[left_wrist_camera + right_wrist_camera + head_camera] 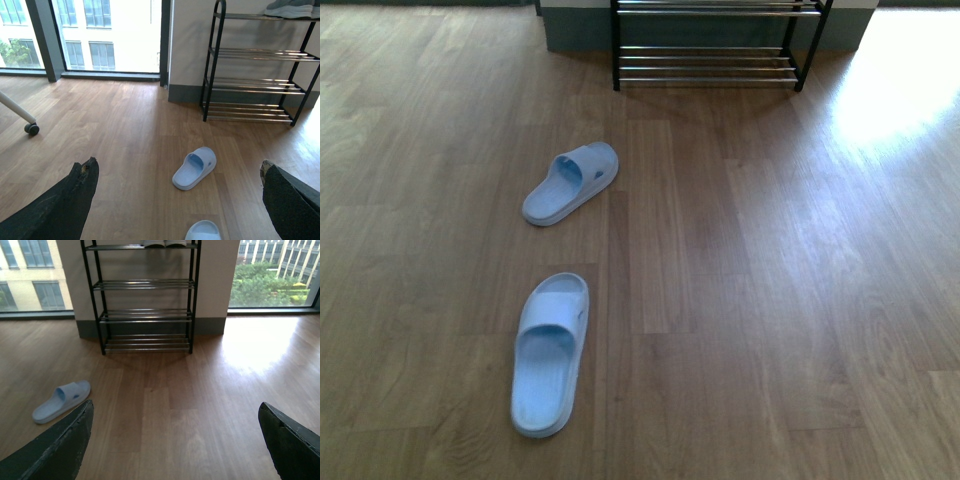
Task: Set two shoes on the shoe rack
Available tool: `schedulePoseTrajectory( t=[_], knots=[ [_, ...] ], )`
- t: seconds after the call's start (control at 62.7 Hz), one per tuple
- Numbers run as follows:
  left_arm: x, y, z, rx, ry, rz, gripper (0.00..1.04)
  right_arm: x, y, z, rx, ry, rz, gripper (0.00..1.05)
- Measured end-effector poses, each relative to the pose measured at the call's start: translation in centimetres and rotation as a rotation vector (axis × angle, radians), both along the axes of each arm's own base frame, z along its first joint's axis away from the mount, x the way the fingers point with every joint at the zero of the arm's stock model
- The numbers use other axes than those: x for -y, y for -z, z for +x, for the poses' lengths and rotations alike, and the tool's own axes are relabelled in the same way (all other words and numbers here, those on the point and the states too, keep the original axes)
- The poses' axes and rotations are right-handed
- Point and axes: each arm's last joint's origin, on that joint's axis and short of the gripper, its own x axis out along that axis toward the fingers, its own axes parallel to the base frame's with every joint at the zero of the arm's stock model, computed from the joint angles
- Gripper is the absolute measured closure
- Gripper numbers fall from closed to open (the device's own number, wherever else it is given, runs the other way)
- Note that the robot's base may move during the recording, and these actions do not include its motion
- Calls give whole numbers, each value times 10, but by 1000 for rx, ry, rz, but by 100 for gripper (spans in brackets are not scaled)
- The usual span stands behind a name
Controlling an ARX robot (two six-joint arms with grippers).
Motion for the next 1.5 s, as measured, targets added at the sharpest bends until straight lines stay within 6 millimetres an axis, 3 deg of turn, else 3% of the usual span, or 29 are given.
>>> schedulePoseTrajectory(
  t=[1.5],
  knots=[
    [0, 0, 0, 0, -3, 0, 9, 0, 0, 0, 2, -3, 0, 9]
  ],
)
